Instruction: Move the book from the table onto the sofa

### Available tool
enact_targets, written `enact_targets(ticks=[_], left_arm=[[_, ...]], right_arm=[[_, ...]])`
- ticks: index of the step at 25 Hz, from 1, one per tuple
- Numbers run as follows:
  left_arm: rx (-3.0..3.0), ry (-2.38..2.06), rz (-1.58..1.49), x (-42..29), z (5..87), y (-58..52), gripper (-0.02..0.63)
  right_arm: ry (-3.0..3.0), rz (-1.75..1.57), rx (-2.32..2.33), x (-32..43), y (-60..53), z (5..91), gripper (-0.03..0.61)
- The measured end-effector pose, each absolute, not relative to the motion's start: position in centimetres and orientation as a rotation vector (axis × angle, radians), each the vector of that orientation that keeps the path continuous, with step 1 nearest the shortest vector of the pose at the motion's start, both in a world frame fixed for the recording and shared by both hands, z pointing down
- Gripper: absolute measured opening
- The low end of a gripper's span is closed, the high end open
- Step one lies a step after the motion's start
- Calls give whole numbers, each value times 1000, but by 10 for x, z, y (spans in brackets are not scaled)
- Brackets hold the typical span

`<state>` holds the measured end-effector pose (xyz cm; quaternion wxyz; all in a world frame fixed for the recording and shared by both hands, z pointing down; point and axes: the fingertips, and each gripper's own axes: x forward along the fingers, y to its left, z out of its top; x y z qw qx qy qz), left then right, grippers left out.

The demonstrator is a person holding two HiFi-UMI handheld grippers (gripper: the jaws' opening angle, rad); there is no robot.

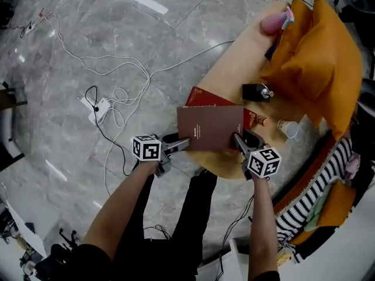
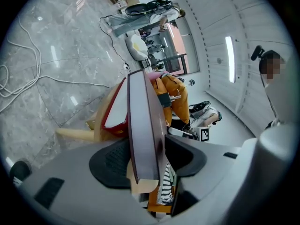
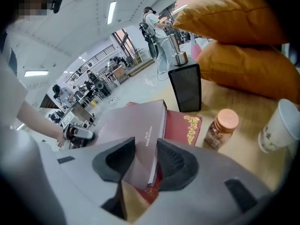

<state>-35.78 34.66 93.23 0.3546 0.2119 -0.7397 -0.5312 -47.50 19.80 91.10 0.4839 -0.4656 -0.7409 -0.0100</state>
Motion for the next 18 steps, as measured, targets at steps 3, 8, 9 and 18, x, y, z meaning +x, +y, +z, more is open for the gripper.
enact_targets(ticks=[3,8,9,18], left_arm=[[519,-1887,-1455,-358,930,349,216],[517,-1841,-1516,-352,928,351,201],[520,-1835,-1514,-350,927,352,181],[645,-1707,-1563,-327,900,346,154]], right_arm=[[-1808,-4,-1123,-471,198,912,147],[-1795,61,-1103,-463,195,913,146],[-1796,72,-1099,-461,195,912,144],[-1752,260,-1020,-432,187,906,141]])
